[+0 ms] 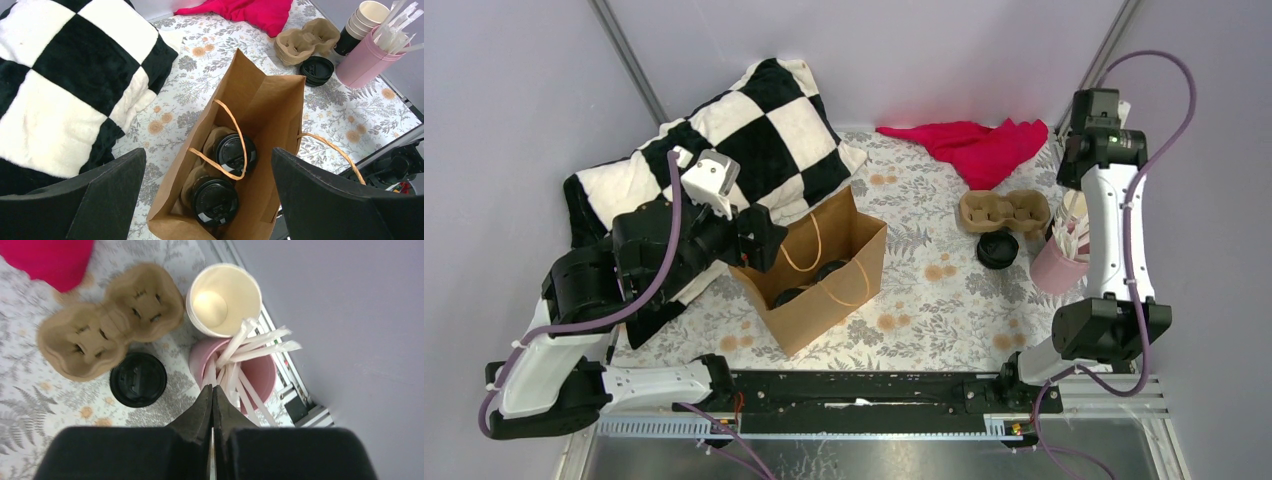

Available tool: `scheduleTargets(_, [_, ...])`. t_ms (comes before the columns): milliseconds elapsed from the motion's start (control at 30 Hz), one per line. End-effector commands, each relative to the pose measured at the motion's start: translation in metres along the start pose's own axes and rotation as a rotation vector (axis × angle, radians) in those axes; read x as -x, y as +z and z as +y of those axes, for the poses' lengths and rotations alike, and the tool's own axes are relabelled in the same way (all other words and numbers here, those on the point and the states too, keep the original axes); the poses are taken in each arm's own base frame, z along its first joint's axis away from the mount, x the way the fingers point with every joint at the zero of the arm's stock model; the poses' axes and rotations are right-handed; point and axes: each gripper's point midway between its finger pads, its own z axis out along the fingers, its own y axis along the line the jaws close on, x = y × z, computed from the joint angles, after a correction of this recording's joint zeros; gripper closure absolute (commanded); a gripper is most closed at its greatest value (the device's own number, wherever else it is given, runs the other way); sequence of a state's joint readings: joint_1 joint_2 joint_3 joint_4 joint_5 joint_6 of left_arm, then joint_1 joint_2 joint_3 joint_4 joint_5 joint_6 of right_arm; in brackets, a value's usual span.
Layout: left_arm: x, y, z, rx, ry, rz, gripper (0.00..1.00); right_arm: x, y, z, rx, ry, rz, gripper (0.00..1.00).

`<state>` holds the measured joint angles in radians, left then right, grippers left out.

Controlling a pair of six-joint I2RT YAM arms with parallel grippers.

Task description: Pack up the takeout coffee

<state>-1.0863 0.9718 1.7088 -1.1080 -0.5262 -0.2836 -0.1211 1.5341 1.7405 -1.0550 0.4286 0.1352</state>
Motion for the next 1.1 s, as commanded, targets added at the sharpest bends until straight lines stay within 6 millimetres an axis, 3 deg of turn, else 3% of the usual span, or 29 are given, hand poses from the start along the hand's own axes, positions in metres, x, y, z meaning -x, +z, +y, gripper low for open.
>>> scheduleTargets(0, [0.017, -0.003, -0.006, -0.031, -0.007, -0.047, 0.01, 0.028, -0.057, -0.029, -0.014, 0.041, -0.105, 1.00])
scheduleTargets(100, [0.019, -0.005, -0.007, -0.040, -0.022, -0.054, 0.01, 0.051, -0.095, -0.039, 0.022, 0.081, -0.197, 1.00])
scheduleTargets(200, [0.023, -0.007, -0.007, -0.044, -0.040, -0.067, 0.01, 0.080, -0.145, -0.041, 0.136, 0.138, -0.352, 1.00])
scheduleTargets(267, [0.025, -0.008, -0.006, -0.038, -0.050, -0.076, 0.01, 0.096, -0.176, -0.021, 0.313, 0.142, -0.453, 1.00])
scheduleTargets(400, [0.031, -0.011, -0.003, -0.027, -0.066, -0.095, 0.01, 0.108, -0.260, 0.052, 0.896, 0.080, -0.613, 1.00])
scheduleTargets(467, [0.033, -0.011, -0.002, -0.023, -0.070, -0.101, 0.01, 0.113, -0.297, 0.069, 1.109, 0.113, -0.651, 1.00])
scheduleTargets(567, [0.035, -0.013, -0.001, -0.016, -0.073, -0.106, 0.01, 0.102, -0.337, 0.089, 1.387, 0.090, -0.594, 1.00])
scheduleTargets(700, [0.037, -0.014, 0.002, -0.002, -0.069, -0.103, 0.01, 0.087, -0.373, 0.099, 1.632, 0.051, -0.443, 1.00])
scheduleTargets(867, [0.036, -0.014, 0.002, 0.004, -0.070, -0.096, 0.01, 0.061, -0.390, 0.100, 1.740, 0.022, -0.321, 1.00])
scheduleTargets(1067, [0.036, -0.010, -0.006, -0.021, -0.091, -0.084, 0.01, 0.024, -0.402, 0.153, 1.768, -0.065, -0.179, 1.00])
